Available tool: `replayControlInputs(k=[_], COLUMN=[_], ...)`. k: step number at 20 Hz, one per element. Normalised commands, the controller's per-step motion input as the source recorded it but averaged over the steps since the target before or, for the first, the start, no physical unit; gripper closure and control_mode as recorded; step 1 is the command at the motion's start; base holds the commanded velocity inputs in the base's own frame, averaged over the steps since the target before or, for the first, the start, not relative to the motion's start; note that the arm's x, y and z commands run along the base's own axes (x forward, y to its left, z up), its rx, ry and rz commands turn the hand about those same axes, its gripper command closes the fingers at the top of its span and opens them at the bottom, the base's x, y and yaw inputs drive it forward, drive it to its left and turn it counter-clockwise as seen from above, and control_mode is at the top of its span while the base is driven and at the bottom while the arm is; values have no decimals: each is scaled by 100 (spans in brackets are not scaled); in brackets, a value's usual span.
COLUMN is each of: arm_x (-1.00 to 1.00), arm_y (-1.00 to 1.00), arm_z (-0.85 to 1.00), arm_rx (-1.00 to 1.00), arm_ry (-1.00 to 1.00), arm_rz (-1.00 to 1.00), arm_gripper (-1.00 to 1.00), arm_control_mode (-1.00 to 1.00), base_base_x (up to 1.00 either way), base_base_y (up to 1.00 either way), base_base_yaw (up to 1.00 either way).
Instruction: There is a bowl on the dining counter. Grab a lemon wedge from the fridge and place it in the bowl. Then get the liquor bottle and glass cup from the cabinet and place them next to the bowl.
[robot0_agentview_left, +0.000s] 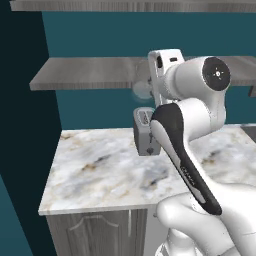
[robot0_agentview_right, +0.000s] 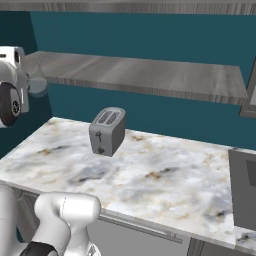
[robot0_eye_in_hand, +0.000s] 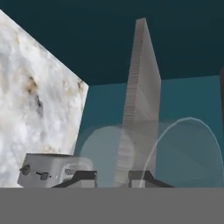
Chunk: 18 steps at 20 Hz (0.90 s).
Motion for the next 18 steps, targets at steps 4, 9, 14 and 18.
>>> replayControlInputs(k=[4,9,14,18], arm_x=[-45,-26,-12,-16], arm_y=[16,-37,-75,-69], arm_z=[0,1,5,4], arm_rx=[0,2,9,8], arm_ry=[-3,-4,-4,-7], arm_rz=[-5,-1,0,0], arm_gripper=[100,100,100,100], arm_control_mode=[-100,-100,-100,-100], base_base_x=[0,0,0,0], base_base_y=[0,0,0,0], base_base_yaw=[0,0,0,0])
